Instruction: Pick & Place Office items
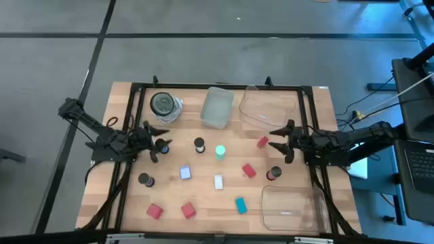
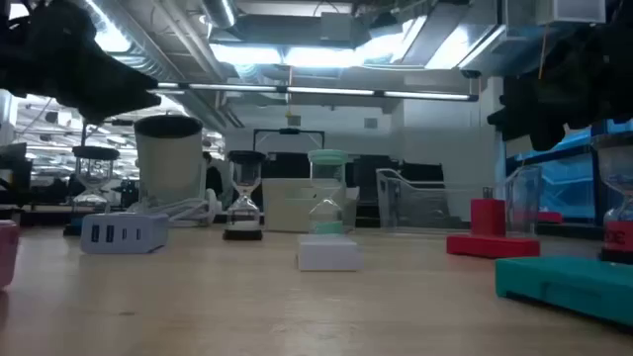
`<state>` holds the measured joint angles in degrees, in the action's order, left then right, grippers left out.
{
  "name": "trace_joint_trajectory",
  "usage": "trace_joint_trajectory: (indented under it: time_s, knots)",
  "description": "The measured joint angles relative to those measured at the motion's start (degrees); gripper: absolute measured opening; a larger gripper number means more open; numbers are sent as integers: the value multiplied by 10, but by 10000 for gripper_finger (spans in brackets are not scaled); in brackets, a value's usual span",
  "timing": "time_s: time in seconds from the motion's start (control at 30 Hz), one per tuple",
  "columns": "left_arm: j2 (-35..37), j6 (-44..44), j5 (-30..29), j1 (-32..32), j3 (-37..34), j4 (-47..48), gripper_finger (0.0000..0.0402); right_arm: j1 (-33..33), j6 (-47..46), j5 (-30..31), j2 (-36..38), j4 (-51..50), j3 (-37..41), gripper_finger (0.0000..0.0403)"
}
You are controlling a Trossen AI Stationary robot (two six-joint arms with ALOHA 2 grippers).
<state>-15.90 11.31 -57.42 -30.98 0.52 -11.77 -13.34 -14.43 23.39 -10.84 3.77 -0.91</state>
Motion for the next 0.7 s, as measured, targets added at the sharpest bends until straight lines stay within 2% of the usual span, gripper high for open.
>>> trace_joint_trajectory:
  time_s: [0.1, 0.2, 0.3, 0.7]
  knots:
    - [0, -1, -80, 0, 0, 0, 219, 0, 0, 53, 0, 1, 0, 249]
    - [0, -1, -117, 0, 0, 0, 219, 0, 1, 105, 0, 1, 0, 249]
    - [0, -1, -119, 0, 0, 0, 219, 0, 2, 136, 0, 2, 0, 249]
    - [0, 10, -120, 0, 0, -2, 220, 0, 2, 136, 0, 3, 0, 249]
